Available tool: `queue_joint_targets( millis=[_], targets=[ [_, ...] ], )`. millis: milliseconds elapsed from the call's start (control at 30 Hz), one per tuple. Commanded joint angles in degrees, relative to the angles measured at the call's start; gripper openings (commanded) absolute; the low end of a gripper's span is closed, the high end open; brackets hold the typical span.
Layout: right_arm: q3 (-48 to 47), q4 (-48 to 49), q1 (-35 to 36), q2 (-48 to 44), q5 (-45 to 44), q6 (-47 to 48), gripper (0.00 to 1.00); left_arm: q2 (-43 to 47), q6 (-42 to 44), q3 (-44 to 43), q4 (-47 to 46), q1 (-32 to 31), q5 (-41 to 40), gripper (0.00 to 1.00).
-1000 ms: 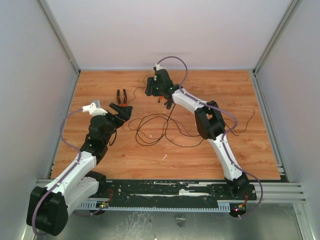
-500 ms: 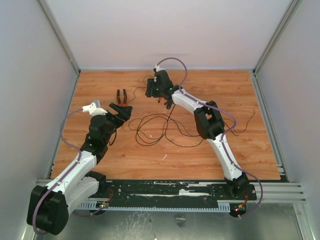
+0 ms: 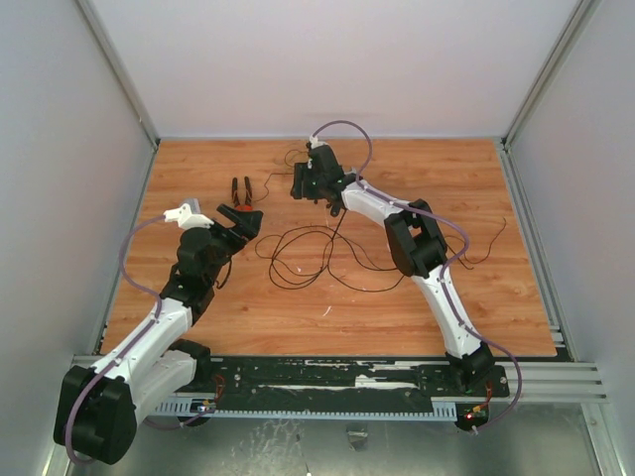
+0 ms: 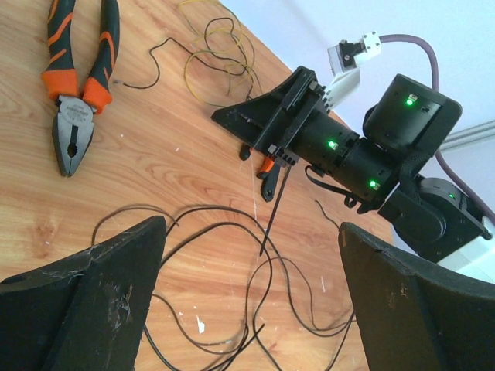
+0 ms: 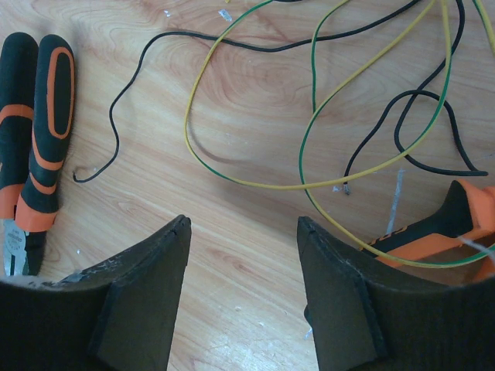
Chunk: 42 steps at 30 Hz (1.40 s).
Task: Zip-tie the wires
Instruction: Pick up the cable at the center of the board.
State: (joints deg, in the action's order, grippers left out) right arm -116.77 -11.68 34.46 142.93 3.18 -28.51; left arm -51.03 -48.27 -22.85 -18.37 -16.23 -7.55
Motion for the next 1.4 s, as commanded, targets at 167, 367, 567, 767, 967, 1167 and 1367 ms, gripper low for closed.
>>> queue_joint_targets(
  millis=[167, 367, 567, 767, 967, 1167, 1367],
  targets=[
    [-4.7, 3.8, -0.1, 2.7, -3.4, -0.9, 0.59, -0.2, 0.5, -0.2, -2.5, 0.7, 0.7, 0.98],
    [-9.2, 4.7, -0.4, 6.4, -4.0, -2.5, 0.59, -0.3, 0.8, -0.3, -2.4, 0.8, 0.5, 0.98],
    [-10.2, 5.2, -0.4, 8.0, -3.9, -3.2, 0.54, -0.9, 0.7, -0.2, -2.4, 0.9, 0.7, 0.98],
    [-10.1, 6.3, -0.5, 8.4, -5.9, -3.9, 0.47, -1.0, 0.6, -0.1, -2.5, 0.9, 1.0, 0.98],
    [-9.9, 6.2, -0.4, 9.2, -7.6, -5.1, 0.36, -0.7, 0.5, -0.2, -2.2, 1.0, 1.0, 0.98],
    [-9.8, 6.3, 0.0, 7.6, -7.1, -2.4, 0.07, -0.4, 0.6, -0.2, -2.1, 1.0, 1.0, 0.98],
    [-7.2, 7.4, 0.0, -1.5, -4.8, 3.5, 0.0, 0.9, 1.2, -1.7, 0.0, 1.0, 1.0, 0.98]
  ],
)
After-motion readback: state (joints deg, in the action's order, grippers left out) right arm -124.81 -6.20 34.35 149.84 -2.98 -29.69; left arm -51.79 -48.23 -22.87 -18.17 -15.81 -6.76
